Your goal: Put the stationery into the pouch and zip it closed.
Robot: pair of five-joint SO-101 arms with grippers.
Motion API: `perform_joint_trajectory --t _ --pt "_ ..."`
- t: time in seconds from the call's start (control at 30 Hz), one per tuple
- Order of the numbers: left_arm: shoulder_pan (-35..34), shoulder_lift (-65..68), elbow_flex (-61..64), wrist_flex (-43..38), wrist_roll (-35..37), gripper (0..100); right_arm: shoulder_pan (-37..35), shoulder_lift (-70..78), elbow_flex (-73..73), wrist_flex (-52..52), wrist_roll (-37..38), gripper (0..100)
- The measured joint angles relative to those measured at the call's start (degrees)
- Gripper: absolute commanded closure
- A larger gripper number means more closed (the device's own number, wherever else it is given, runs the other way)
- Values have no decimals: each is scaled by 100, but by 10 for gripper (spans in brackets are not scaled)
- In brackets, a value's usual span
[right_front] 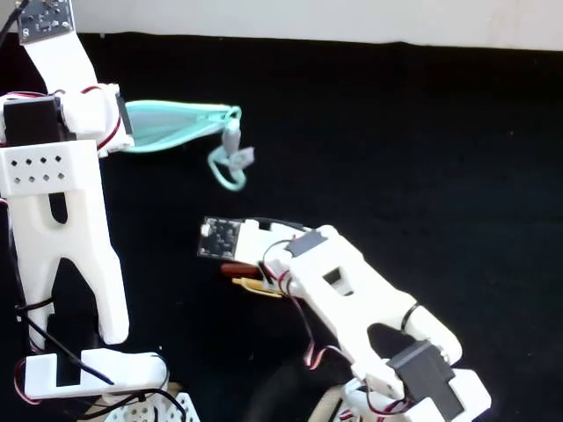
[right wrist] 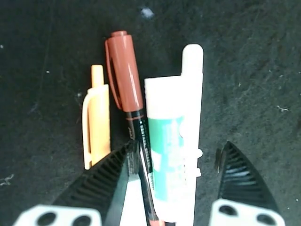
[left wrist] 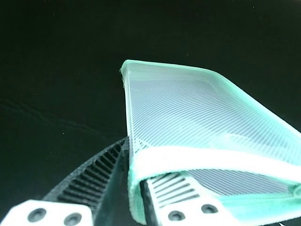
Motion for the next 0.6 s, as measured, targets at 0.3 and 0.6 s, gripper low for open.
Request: perform_joint_trajectory --t 0.3,0.6 --pt "0 0 0 0 0 994 -9 659 -404 -35 316 931" --pt "0 0 0 0 0 994 308 844 -985 -105 -149 991"
